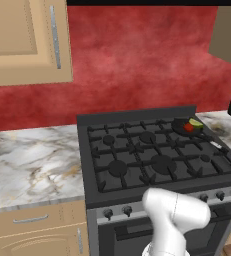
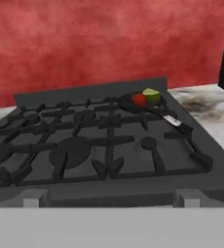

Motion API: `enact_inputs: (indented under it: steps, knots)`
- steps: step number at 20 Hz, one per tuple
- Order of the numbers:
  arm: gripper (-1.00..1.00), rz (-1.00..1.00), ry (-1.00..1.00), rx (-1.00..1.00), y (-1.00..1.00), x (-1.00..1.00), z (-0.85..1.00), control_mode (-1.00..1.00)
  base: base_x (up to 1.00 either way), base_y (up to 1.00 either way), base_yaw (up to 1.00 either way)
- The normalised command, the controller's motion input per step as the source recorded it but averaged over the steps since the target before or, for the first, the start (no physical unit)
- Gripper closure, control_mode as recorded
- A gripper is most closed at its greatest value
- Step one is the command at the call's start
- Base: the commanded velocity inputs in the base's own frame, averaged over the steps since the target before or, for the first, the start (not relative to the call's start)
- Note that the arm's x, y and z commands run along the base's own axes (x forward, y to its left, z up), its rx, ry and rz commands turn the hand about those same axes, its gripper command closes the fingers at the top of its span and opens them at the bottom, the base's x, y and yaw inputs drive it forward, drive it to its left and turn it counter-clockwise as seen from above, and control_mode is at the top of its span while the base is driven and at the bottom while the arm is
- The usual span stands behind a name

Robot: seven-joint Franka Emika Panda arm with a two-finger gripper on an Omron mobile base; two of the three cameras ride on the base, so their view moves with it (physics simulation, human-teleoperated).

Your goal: Put the bell pepper and lemon wedge in the pan. Then turn on the rear right burner and set the heat to medium.

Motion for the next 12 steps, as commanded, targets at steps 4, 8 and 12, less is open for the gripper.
enact_inputs:
  steps: [4, 8, 12]
  knots:
    - [-1.00, -0.19, -0.17, 0.11, 0.00, -0.43, 0.00, -1.00, 0.00, 0.00, 0.00]
    - [-1.00, -0.15, -0.06, 0.04, 0.00, -0.25, 0.00, -1.00, 0.00, 0.00, 0.00]
    - [-1.00, -0.01, 0.02, 0.00, 0.00, 0.00, -0.22, -1.00, 0.00, 0.00, 0.00]
